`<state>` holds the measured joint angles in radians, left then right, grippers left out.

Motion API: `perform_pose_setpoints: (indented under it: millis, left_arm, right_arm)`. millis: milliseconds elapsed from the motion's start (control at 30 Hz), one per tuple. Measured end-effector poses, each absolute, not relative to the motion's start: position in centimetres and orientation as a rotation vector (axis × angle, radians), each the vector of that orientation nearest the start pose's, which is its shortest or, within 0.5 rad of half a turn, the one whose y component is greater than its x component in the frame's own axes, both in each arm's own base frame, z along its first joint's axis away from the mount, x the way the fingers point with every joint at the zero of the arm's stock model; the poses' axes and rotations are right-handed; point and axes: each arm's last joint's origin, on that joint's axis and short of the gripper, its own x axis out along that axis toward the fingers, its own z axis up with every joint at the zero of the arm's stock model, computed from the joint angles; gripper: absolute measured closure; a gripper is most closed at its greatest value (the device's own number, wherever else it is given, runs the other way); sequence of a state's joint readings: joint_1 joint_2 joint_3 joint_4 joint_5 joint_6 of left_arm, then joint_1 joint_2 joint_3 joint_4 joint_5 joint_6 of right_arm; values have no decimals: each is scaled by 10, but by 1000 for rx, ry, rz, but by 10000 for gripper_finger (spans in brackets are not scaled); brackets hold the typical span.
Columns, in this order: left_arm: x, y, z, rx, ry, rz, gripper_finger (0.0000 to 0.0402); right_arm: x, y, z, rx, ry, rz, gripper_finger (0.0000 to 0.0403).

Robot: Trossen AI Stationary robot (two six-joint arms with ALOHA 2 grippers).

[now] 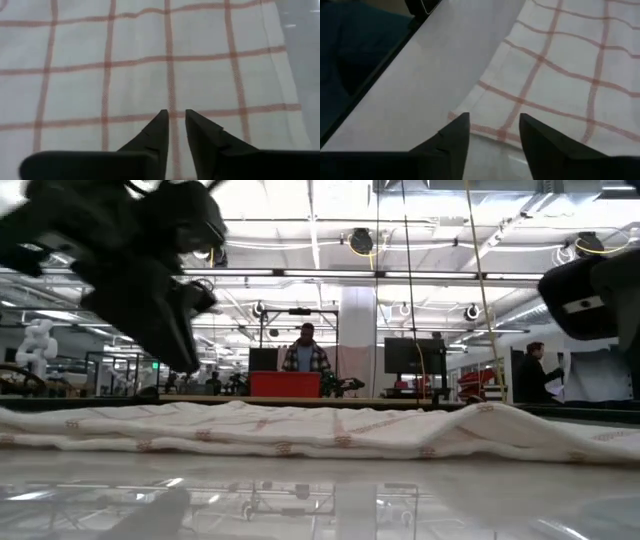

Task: Roll towel
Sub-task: Fold the white checkered towel

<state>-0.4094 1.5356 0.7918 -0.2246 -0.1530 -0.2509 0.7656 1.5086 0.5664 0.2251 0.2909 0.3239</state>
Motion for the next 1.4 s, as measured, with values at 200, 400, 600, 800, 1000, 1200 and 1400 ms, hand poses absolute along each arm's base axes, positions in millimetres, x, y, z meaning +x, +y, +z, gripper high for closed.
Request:
perform_pose_setpoints:
  millis: [200, 400, 600, 800, 1000, 1200, 1400]
  left_arm:
    - [256, -140, 172, 35, 821, -40, 272]
    - [274, -155, 183, 71, 545, -67, 258]
    - [297, -149, 175, 116, 488, -118, 273]
    - [326, -145, 164, 158, 479, -116, 291]
    - [348, -150, 164, 219, 452, -121, 293]
    - [368, -152, 163, 193, 438, -131, 293]
    - [381, -159, 157, 188, 424, -136, 293]
  right_arm:
    - [204, 199, 134, -109, 705, 333, 178]
    - [212, 222, 130, -124, 697, 313, 160]
    - [215, 246, 131, -193, 792, 251, 188]
    - [224, 256, 124, -264, 897, 148, 225]
    - [228, 260, 130, -329, 949, 108, 291]
    - [229, 260, 142, -371, 974, 77, 386]
    - [233, 257, 146, -335, 1007, 92, 389]
